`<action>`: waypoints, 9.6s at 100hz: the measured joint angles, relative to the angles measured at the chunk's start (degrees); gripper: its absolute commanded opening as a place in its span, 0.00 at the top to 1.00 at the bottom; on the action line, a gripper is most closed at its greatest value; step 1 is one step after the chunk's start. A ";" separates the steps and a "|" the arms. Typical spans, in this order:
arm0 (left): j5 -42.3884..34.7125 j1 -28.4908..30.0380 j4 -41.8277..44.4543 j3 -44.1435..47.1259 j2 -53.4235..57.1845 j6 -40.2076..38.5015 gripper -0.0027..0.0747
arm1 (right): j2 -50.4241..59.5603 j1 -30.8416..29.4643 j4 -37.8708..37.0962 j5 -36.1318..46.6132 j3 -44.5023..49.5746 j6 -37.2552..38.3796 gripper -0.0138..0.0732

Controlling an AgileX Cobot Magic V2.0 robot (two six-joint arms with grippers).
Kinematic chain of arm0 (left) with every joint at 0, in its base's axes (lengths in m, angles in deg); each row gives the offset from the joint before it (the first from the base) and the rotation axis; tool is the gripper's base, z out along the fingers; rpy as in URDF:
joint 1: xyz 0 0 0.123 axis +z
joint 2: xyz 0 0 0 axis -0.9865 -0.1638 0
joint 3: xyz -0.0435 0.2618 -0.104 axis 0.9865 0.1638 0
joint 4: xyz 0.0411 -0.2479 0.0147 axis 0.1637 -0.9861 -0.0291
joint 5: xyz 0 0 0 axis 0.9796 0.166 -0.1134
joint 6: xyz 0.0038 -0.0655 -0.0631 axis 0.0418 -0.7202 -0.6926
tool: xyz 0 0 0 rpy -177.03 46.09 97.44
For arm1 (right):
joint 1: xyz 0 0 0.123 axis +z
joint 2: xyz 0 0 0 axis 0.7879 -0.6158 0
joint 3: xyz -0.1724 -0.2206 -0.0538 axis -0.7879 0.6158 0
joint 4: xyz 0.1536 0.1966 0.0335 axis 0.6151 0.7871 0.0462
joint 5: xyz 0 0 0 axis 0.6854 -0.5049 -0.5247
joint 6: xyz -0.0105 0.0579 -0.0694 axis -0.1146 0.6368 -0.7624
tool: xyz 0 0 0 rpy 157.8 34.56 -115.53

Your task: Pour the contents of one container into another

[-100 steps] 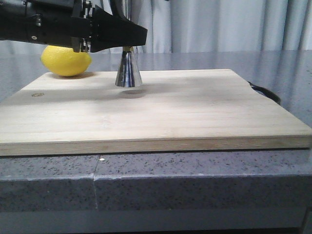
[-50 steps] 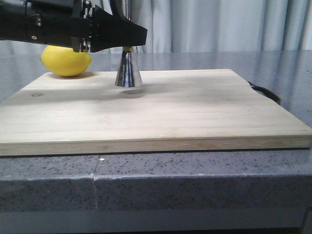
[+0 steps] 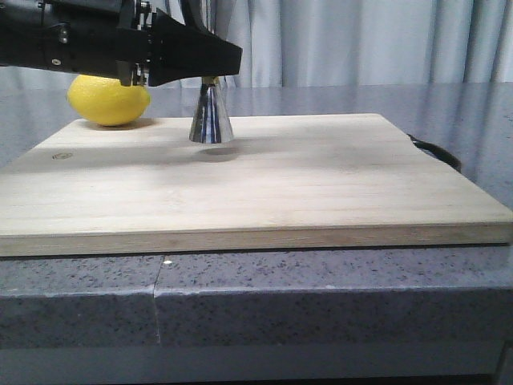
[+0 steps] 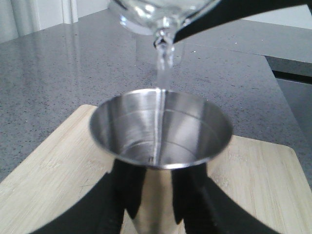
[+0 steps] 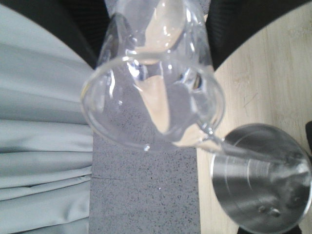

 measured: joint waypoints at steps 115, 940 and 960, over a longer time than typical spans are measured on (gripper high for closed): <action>0.00 0.00 0.00 0.00 0.00 0.00 0.72 | 0.00 0.00 -3.12 4.84 0.00 -2.93 0.51; -13.95 0.00 108.21 15.23 69.14 -124.88 0.33 | 51.77 -17.59 13.92 2.30 46.55 59.11 0.21; -22.98 0.00 106.68 23.92 77.73 -127.43 0.33 | 59.35 -17.59 13.92 10.24 53.36 59.23 0.21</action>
